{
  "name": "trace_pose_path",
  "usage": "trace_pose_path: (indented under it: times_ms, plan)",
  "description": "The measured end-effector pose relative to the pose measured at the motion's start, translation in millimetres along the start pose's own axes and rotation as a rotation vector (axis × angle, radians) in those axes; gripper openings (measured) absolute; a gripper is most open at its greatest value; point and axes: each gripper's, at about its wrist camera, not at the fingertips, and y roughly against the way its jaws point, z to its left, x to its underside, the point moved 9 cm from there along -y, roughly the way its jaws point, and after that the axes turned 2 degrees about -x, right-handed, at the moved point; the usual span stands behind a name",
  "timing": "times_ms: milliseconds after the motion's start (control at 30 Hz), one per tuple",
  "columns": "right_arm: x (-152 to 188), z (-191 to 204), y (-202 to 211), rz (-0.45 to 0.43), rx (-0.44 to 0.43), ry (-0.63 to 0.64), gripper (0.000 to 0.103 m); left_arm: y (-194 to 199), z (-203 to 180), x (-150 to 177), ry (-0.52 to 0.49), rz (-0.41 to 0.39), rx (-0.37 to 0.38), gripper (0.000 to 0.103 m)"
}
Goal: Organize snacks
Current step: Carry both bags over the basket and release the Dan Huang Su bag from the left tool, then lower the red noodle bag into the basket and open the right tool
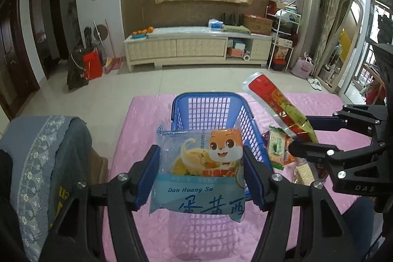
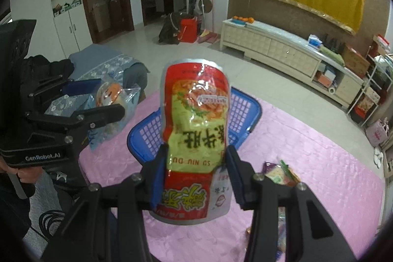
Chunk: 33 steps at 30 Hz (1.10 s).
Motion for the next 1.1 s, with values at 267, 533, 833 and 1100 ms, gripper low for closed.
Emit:
trace_pose_path:
  times_ms: [267,533,833,1100]
  plan:
    - [7.1,-2.7,-44.7,0.061,-0.013,-0.028,0.051,-51.0,4.5,7.0,-0.001,0.068,0.045,0.063]
    - [8.3,-12.6,-66.5,0.091,-0.009,-0.050,0.051,-83.5,0.4,17.2,0.025,0.131,0.091,0.064]
    - [9.7,-19.9,-61.5,0.088,0.010,-0.064,0.051,-87.6,-6.5,21.9,0.024,0.136,0.104,0.073]
    - [0.0,-22.1,-52.0,0.075,0.017,-0.066,0.051,-71.6,5.1,12.8,0.029,0.107,0.077,0.076]
